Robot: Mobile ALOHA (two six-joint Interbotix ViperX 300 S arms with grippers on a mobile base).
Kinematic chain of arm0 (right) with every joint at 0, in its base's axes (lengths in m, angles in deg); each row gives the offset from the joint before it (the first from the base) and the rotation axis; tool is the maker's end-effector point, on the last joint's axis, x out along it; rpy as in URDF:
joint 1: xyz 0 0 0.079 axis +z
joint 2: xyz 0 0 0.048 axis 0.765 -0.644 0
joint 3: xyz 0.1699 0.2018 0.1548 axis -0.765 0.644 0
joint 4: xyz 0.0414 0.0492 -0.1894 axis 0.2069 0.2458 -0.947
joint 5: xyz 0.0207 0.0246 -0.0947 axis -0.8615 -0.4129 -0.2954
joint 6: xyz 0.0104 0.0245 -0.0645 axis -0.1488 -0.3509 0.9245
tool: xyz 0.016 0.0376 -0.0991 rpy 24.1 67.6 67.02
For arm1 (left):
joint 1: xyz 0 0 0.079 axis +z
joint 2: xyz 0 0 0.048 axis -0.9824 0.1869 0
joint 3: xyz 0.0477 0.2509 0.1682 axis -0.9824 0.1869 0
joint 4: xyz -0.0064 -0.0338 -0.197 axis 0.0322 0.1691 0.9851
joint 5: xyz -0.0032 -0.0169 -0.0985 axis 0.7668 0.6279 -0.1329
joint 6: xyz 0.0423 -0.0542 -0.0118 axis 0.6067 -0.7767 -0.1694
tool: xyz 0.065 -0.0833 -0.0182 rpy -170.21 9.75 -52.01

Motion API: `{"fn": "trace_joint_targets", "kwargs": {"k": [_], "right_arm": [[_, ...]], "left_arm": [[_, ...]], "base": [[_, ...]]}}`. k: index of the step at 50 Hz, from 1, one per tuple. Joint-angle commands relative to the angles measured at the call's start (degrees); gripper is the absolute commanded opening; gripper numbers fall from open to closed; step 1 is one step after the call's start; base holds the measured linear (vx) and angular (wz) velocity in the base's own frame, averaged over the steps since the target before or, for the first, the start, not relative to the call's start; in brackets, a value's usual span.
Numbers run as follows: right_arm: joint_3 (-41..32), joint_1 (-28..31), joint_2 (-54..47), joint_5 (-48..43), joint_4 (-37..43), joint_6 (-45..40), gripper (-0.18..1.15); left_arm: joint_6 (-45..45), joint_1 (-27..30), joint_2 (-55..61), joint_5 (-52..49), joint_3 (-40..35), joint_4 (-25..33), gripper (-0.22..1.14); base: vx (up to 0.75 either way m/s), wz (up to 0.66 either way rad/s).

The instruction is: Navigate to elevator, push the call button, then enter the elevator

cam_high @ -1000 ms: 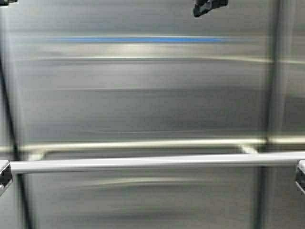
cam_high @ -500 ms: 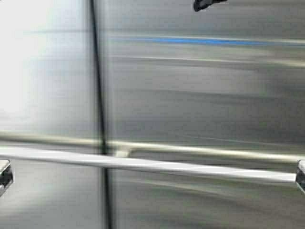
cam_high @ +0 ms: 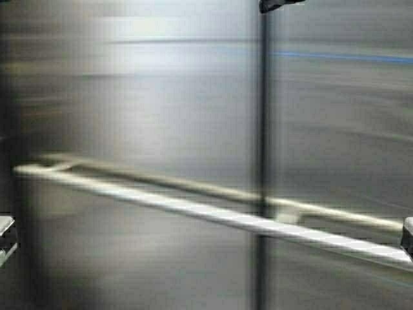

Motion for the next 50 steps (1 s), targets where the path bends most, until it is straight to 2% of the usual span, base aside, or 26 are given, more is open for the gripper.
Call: {"fn": "trace_joint_targets", "kwargs": {"k": [1, 13, 25, 50], "right_arm": [[-0.18, 0.18, 0.88, -0.88, 0.18, -0.18, 0.06], [0.0, 0.09, -0.53, -1.41, 0.18, -0.09, 0.06], [-0.88, 0.09, -2.99, -1.76, 0.18, 0.0, 0.06], [-4.66, 0.09, -10.2, -7.03, 0.26, -0.26, 0.06]], "left_arm": [[0.09, 0.0, 0.35, 0.26, -0.44, 0.09, 0.03], [-0.53, 0.09, 0.35, 0.26, -0.35, 0.09, 0.03], [-0.18, 0.09, 0.26, 0.26, -0.7, 0.09, 0.03], [-0.53, 0.0, -1.32, 0.26, -0.7, 0.09, 0.03]], "base": [[0.11, 0.7], [0.11, 0.66], [0.09, 0.43], [0.11, 0.17]]}}
